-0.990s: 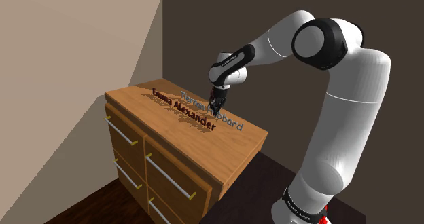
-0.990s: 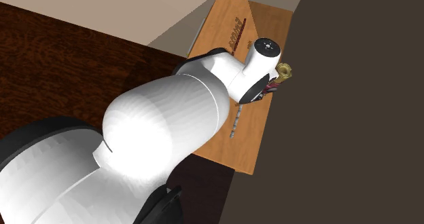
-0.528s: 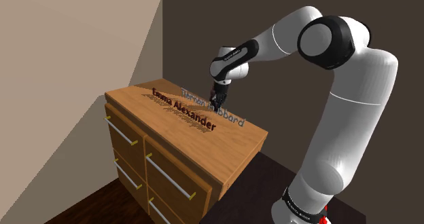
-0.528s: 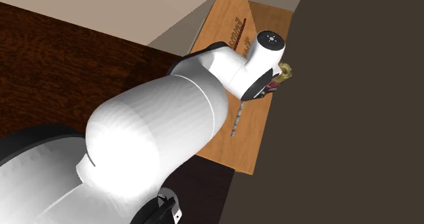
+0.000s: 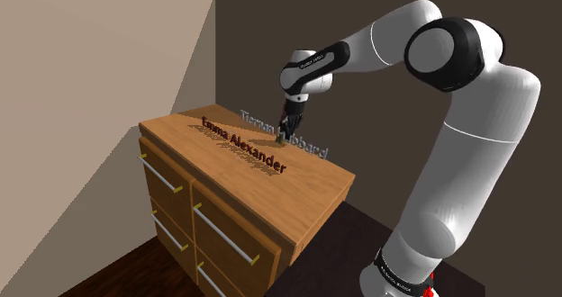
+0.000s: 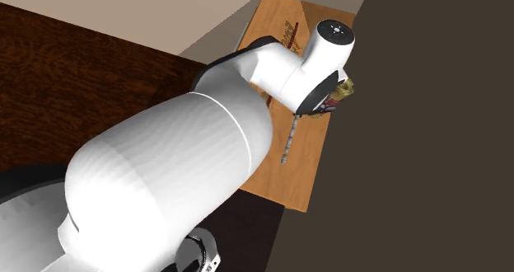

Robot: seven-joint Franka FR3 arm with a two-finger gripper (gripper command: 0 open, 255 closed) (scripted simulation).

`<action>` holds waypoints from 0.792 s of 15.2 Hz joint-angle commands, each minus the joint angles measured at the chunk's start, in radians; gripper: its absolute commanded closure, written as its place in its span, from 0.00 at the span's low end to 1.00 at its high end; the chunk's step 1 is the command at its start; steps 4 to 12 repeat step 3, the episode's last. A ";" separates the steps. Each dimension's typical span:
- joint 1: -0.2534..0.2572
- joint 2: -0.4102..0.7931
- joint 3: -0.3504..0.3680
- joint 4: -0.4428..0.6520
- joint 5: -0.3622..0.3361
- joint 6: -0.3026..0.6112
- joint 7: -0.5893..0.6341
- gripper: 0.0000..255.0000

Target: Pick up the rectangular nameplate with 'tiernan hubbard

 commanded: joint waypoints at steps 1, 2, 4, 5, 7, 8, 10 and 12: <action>0.000 -0.017 -0.001 0.010 -0.004 -0.027 0.001 1.00; 0.000 -0.018 -0.001 0.011 -0.004 -0.029 0.001 1.00; 0.000 -0.018 -0.001 0.011 -0.004 -0.029 0.001 1.00; 0.000 -0.018 -0.001 0.011 -0.004 -0.029 0.001 1.00; 0.000 -0.018 -0.001 0.011 -0.004 -0.029 0.001 1.00; 0.000 -0.018 -0.001 0.011 -0.004 -0.029 0.001 1.00; 0.000 -0.018 -0.001 0.011 -0.004 -0.029 0.001 1.00; 0.000 -0.018 -0.001 0.011 -0.004 -0.029 0.001 1.00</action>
